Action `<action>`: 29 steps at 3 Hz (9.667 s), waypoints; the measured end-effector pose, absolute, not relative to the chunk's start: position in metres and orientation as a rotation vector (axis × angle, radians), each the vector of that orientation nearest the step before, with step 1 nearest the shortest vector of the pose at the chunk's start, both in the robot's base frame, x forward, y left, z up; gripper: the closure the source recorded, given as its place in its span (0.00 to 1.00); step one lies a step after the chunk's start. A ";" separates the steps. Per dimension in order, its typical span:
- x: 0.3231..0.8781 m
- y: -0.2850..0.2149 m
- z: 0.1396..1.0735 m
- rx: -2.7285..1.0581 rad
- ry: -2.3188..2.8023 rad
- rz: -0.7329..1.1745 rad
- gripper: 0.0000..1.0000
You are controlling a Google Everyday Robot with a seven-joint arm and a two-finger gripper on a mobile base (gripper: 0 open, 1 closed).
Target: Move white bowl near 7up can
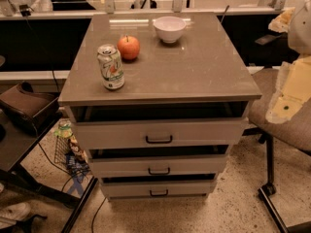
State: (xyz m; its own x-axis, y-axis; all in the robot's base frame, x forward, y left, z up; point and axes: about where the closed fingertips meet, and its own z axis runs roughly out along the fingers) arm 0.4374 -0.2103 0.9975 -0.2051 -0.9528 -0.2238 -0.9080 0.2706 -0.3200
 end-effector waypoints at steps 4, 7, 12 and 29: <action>0.584 -0.187 1.041 -1.910 1.850 -0.415 0.00; 0.674 -0.121 1.017 -2.011 1.710 -0.495 0.00; 0.821 -0.090 0.933 -2.010 1.741 -0.501 0.00; 0.704 -0.218 0.952 -1.960 1.550 -0.175 1.00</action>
Offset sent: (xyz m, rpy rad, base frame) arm 0.0709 0.0124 0.0223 -0.0408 -0.1428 0.2030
